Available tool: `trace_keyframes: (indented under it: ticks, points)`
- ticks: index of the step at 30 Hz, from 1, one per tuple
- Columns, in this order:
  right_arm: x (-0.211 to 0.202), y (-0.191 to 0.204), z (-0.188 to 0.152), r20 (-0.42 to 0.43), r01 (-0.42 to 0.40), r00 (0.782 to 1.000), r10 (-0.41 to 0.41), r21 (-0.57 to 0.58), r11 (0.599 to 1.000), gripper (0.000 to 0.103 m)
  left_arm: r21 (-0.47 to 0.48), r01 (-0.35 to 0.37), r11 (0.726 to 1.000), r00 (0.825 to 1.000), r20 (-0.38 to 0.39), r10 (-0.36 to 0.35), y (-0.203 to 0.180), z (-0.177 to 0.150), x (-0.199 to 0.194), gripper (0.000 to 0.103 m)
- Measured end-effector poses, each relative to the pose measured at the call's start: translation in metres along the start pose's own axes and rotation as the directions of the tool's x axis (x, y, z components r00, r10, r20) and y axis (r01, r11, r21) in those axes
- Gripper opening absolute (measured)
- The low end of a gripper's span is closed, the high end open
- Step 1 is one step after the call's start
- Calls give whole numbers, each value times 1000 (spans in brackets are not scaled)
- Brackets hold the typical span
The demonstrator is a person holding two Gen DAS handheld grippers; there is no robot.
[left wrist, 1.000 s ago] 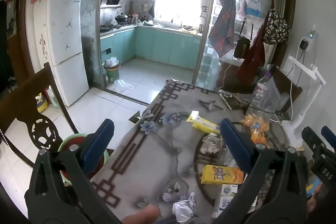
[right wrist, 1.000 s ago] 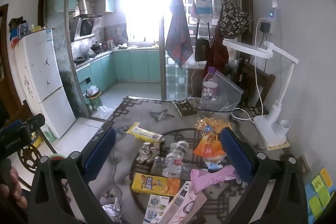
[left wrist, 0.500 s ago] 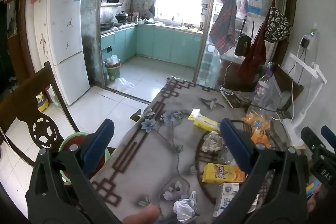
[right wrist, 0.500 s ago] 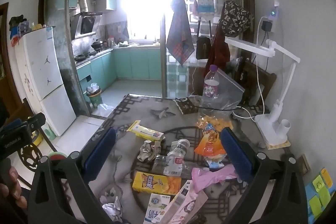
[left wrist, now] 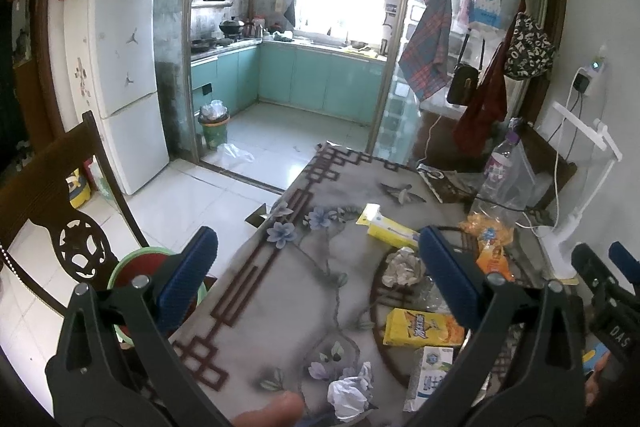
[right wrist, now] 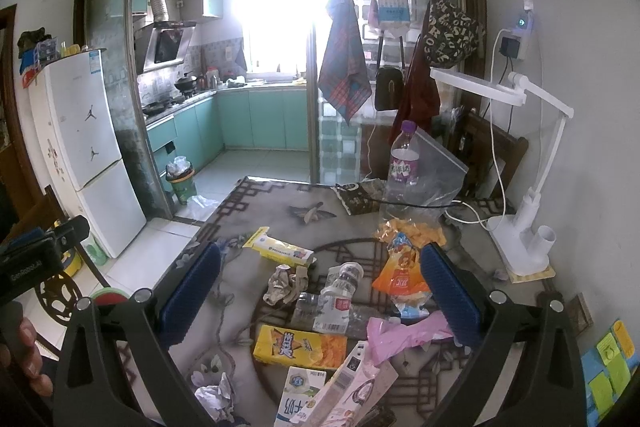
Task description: Collect trash
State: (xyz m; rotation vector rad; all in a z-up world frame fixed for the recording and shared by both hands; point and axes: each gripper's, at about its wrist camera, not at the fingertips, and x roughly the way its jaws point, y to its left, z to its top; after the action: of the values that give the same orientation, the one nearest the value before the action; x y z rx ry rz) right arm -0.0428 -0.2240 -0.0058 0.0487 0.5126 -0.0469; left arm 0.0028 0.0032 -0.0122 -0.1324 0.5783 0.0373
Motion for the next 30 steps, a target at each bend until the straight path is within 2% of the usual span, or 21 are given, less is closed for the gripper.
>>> trace_keyframes:
  ticks: [6, 11, 15, 17, 19, 20, 23, 27, 30]
  points:
    - [1, -1, 0, -1, -1, 1000, 1, 0, 1000, 96, 5, 14, 1000, 1000, -4, -14, -3, 1, 0, 99]
    - [7, -1, -6, -15, 8, 1000, -8, 8, 1000, 96, 6, 0, 1000, 999, 54, 0, -3, -8, -1, 99]
    - [14, -13, -28, -65, 43, 997, -41, 15, 999, 96, 155, 24, 988, 998, -64, -15, -16, -22, 17, 99]
    - [16, -17, -37, -91, 60, 994, -58, 21, 998, 96, 165, 47, 985, 994, -107, -29, -19, -37, 25, 99]
    - [17, -22, -46, -112, 65, 992, -62, 25, 998, 96, 155, 102, 983, 985, -151, -78, -21, -53, 34, 99]
    - [17, -25, -50, -123, 65, 991, -61, 25, 998, 96, 157, 150, 976, 971, -210, -116, -24, -68, 46, 99]
    - [26, -43, -54, -174, 55, 983, -49, 27, 998, 96, 184, 226, 957, 927, -342, -153, -35, -100, 69, 99]
    - [42, -62, -68, -265, 48, 964, -28, 66, 997, 96, 193, 283, 939, 848, -509, -151, -45, -145, 102, 95]
    - [52, -78, -81, -339, 18, 940, 25, 123, 992, 96, 211, 287, 934, 810, -574, -119, -51, -164, 119, 87]
